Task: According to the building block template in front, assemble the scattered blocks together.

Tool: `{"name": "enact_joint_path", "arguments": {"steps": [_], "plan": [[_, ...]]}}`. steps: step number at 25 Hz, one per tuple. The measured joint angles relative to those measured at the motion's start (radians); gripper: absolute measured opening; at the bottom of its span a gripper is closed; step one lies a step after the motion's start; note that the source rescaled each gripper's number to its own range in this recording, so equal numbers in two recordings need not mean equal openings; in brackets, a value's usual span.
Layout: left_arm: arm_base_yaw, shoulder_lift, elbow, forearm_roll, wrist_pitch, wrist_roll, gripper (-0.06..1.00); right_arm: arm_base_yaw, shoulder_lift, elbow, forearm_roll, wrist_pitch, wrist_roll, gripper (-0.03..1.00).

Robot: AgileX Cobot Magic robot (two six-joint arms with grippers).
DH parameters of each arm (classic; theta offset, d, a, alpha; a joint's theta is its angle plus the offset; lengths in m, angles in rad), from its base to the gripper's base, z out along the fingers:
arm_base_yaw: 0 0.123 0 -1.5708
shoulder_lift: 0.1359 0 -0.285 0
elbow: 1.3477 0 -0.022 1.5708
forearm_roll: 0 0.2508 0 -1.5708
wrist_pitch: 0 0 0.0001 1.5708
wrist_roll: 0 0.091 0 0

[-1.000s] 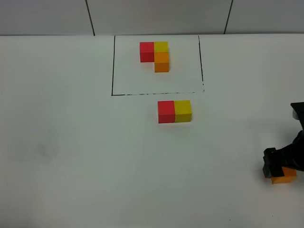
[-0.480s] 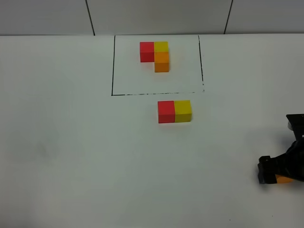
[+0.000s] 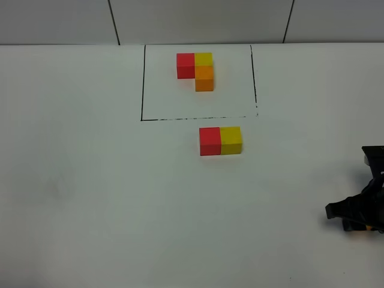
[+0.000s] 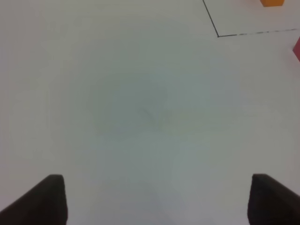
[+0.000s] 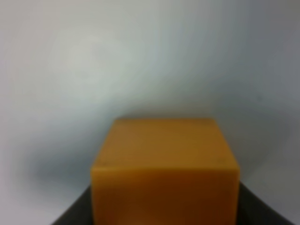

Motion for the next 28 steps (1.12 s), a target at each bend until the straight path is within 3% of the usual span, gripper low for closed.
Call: {"name": "enact_joint_path", "arguments": {"steps": [6, 13, 19, 23, 28], "plan": [[0.0, 0.0, 0.0, 0.0, 0.0, 0.005, 0.72, 0.062, -0.01, -0.001, 0.011, -0.001, 0.128, 0.01], [0.0, 0.0, 0.0, 0.0, 0.0, 0.005, 0.72, 0.353, -0.012, -0.16, -0.022, 0.145, 0.388, 0.01], [0.0, 0.0, 0.0, 0.0, 0.0, 0.005, 0.72, 0.583, 0.113, -0.394, -0.205, 0.281, 0.69, 0.01], [0.0, 0.0, 0.0, 0.0, 0.0, 0.005, 0.72, 0.645, 0.248, -0.574, -0.264, 0.338, 0.77, 0.01], [0.0, 0.0, 0.0, 0.0, 0.0, 0.004, 0.72, 0.649, 0.367, -0.732, -0.266, 0.365, 0.784, 0.01]]}}
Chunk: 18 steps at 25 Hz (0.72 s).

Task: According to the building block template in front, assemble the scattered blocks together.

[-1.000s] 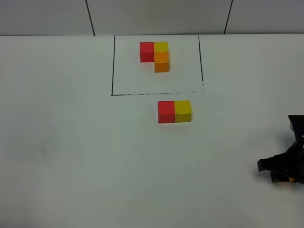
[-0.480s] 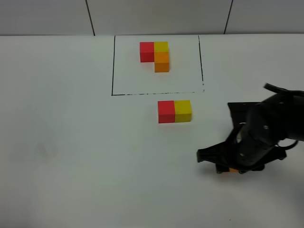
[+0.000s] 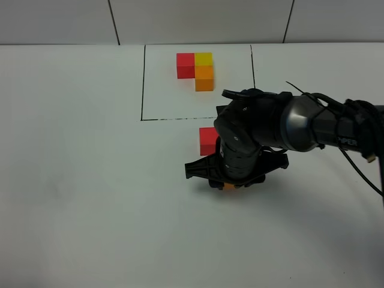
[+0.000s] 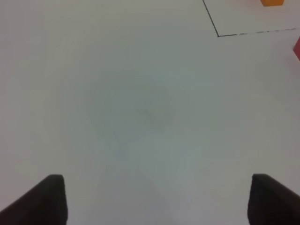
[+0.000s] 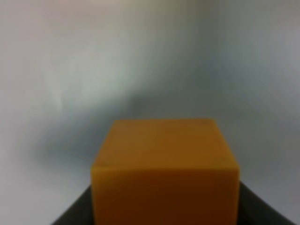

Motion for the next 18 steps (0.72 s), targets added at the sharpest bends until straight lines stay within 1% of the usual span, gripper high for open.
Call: {"name": "enact_joint_path", "arguments": {"steps": [4, 7, 10, 13, 18], "plan": [[0.0, 0.0, 0.0, 0.0, 0.0, 0.0, 0.72, 0.0, 0.047, -0.043, -0.009, 0.024, 0.015, 0.01], [0.0, 0.0, 0.0, 0.0, 0.0, 0.0, 0.72, -0.004, 0.073, -0.045, -0.04, 0.028, 0.051, 0.01], [0.0, 0.0, 0.0, 0.0, 0.0, 0.0, 0.72, -0.022, 0.082, -0.053, -0.049, 0.029, 0.059, 0.01], [0.0, 0.0, 0.0, 0.0, 0.0, 0.0, 0.72, -0.04, 0.086, -0.056, -0.054, 0.02, 0.06, 0.01], [0.0, 0.0, 0.0, 0.0, 0.0, 0.0, 0.72, -0.044, 0.086, -0.056, -0.054, -0.002, 0.053, 0.01]]}}
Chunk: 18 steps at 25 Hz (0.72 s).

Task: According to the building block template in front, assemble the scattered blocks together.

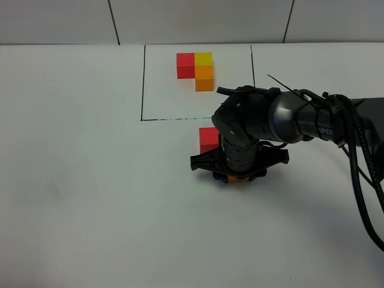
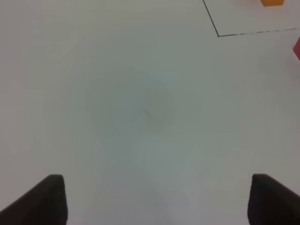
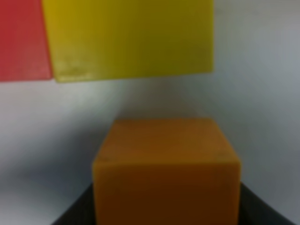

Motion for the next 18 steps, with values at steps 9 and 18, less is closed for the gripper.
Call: {"name": "enact_joint_path", "arguments": {"steps": [9, 18], "plan": [[0.0, 0.0, 0.0, 0.0, 0.0, 0.0, 0.72, -0.005, 0.001, 0.0, 0.035, -0.023, -0.061, 0.01], [0.0, 0.0, 0.0, 0.0, 0.0, 0.0, 0.72, -0.005, 0.013, -0.007, 0.05, -0.037, -0.094, 0.01]]}}
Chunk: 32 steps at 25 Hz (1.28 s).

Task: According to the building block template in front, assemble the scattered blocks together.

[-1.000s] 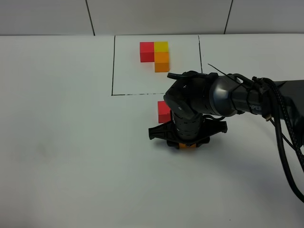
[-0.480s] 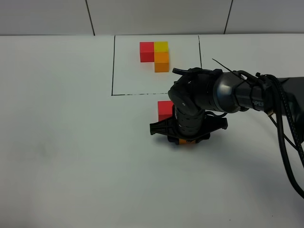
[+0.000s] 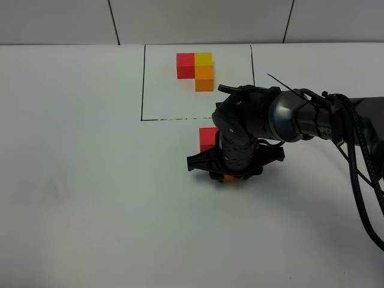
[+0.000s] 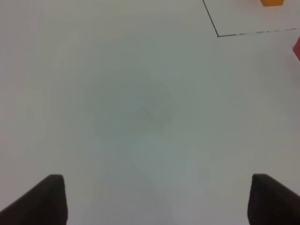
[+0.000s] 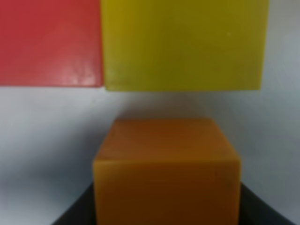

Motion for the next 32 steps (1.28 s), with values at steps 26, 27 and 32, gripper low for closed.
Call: {"name": "enact_joint_path", "arguments": {"steps": [26, 27, 32], "plan": [[0.0, 0.0, 0.0, 0.0, 0.0, 0.0, 0.72, -0.027, 0.011, -0.006, 0.039, -0.026, 0.002, 0.01], [0.0, 0.0, 0.0, 0.0, 0.0, 0.0, 0.72, -0.028, 0.012, -0.006, 0.038, -0.031, 0.002, 0.01], [0.0, 0.0, 0.0, 0.0, 0.0, 0.0, 0.72, -0.041, 0.014, -0.009, 0.029, -0.062, 0.001, 0.01]]}}
